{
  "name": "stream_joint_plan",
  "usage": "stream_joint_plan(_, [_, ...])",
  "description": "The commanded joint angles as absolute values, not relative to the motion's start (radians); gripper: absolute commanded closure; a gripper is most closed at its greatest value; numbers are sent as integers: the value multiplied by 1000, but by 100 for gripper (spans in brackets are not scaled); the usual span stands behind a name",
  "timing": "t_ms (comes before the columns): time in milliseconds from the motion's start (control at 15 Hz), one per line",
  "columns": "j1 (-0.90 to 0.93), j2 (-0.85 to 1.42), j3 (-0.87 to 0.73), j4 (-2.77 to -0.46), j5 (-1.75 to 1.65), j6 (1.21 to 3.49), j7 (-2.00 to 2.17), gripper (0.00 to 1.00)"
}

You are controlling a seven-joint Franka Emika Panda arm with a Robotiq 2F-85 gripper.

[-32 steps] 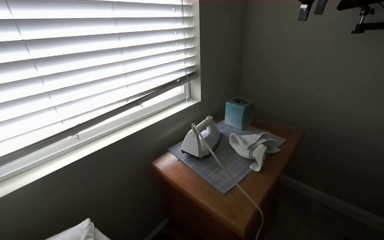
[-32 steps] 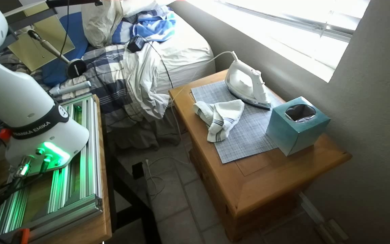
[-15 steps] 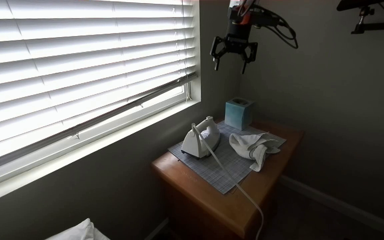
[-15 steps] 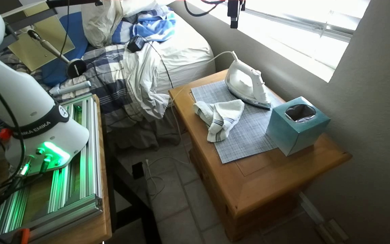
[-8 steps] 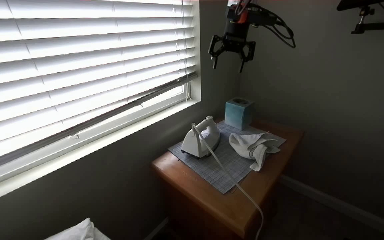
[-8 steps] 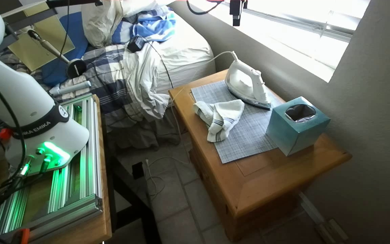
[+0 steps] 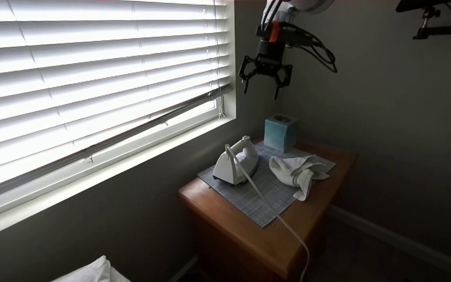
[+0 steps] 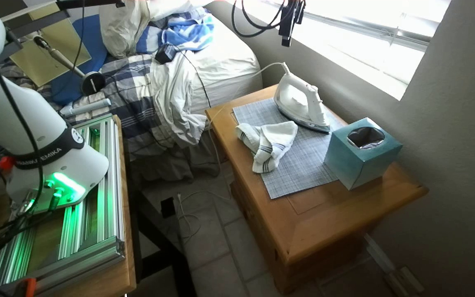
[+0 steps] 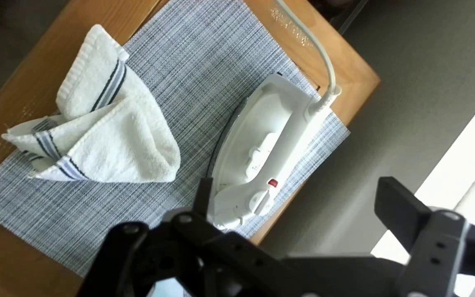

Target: Lift the pressing iron make it face towards the window and move it to the left

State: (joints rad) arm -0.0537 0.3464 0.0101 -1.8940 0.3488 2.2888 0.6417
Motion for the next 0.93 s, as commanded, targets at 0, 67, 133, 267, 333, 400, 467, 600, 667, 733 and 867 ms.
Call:
stream_joint_plan(0, [-39, 518, 3, -1743, 423, 2264, 681, 0])
stream_joint_plan(67, [-36, 561, 4, -1714, 435, 2266, 694, 0])
stream_joint_plan(133, [-30, 599, 4, -1685, 439, 2266, 711, 0])
stream_joint_plan(267, [-22, 667, 5, -1630, 446, 2270, 742, 0])
stream_joint_plan(333, [-16, 698, 4, -1606, 450, 2283, 767, 0])
stream_joint_plan(400, [-11, 727, 3, -1583, 454, 2290, 791, 0])
stream_joint_plan(467, [-7, 751, 3, -1562, 457, 2293, 815, 0])
stream_joint_plan(600, [5, 795, -4, -1532, 448, 2310, 864, 0])
stream_joint_plan(667, [3, 812, -1, -1518, 450, 2312, 878, 0])
stream_joint_plan(733, [2, 830, -1, -1505, 450, 2322, 894, 0])
stream_joint_plan(867, [-6, 861, 5, -1483, 454, 2333, 914, 0])
